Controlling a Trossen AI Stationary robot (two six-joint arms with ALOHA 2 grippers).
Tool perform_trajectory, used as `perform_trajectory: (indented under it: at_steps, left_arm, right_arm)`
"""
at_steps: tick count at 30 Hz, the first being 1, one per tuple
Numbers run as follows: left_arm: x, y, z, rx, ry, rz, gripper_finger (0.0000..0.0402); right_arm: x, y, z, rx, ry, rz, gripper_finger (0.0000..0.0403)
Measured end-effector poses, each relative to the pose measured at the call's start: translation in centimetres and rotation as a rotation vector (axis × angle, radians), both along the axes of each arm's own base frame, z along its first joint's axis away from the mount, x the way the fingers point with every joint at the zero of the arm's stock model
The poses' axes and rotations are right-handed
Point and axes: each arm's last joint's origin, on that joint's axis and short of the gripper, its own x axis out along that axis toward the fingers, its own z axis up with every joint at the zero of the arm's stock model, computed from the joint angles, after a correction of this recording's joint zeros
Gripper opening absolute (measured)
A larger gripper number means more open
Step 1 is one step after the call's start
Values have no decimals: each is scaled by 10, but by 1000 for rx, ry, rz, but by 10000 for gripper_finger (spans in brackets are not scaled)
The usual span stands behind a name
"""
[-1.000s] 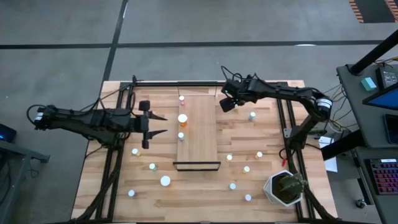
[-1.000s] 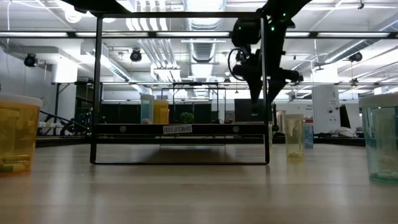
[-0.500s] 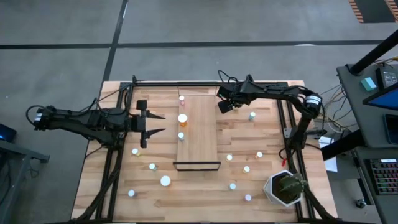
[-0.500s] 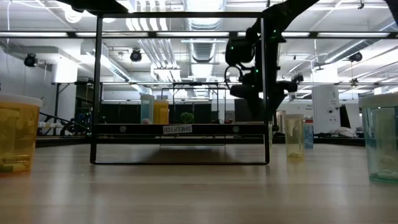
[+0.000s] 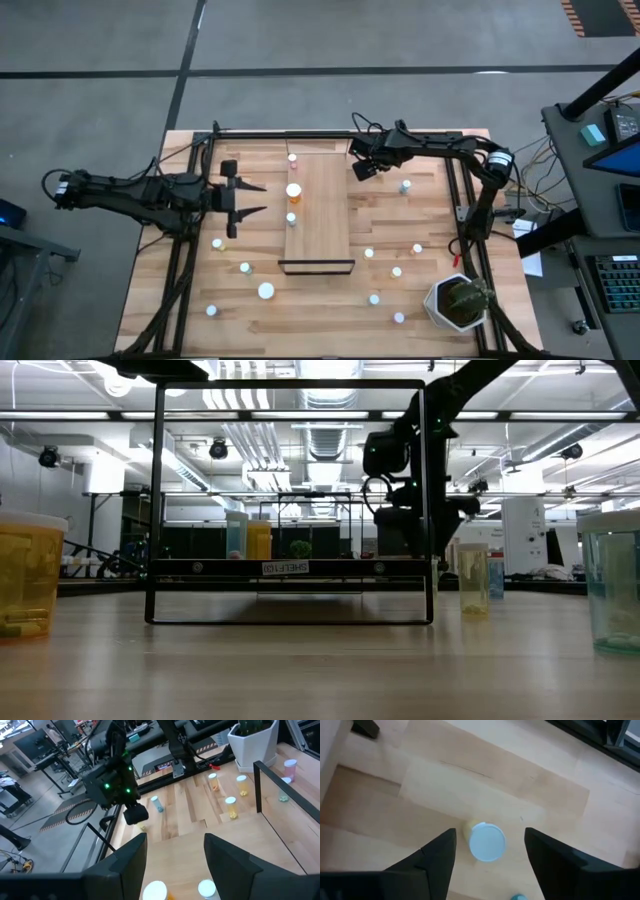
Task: Pick and place medicine bottles onto shelf by color
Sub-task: Put the yellow pill bottle on the shelf
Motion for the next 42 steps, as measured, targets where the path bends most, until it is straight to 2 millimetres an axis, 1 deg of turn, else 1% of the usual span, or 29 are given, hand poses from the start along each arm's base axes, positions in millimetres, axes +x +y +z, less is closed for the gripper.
perform_trajectory:
  at_steps: [9,12,18,19,22,24,25,28,31,33,35,38,40,42]
  left_arm:
    - [0,0,1,-3,-13,0,180]
    - [0,0,1,-3,-13,0,180]
    - [0,0,1,-1,-18,0,180]
    - [0,0,1,-1,-18,0,180]
    - [1,0,1,0,-16,0,180]
    - [1,0,1,0,-15,-1,180]
    - [1,0,1,0,-15,-1,180]
    - [2,0,1,0,-22,-1,180]
    - [2,0,2,0,-30,0,180]
    - [2,0,2,0,-30,-1,180]
    - [2,0,2,0,-30,-1,180]
    - [2,0,2,0,-30,0,180]
    - [2,0,2,-1,-30,-1,180]
    - [2,0,2,-3,-31,0,180]
  right_arm:
    - [-4,2,-17,5,6,-8,201]
    - [-3,2,-17,2,0,-9,174]
    - [-2,3,-17,-2,-9,-8,103]
    - [-2,3,-17,-3,-10,-9,96]
    - [-2,3,-16,-3,-10,-5,95]
    - [-2,3,-12,1,-3,10,95]
    - [-1,3,-6,4,3,23,99]
    - [-2,8,24,9,29,78,114]
    - [3,23,58,3,35,180,116]
    - [10,41,78,30,11,309,111]
    - [21,64,95,55,-56,451,105]
    - [36,103,113,63,-111,646,103]
    - [45,127,120,43,-124,759,105]
    - [52,149,124,16,-153,864,110]
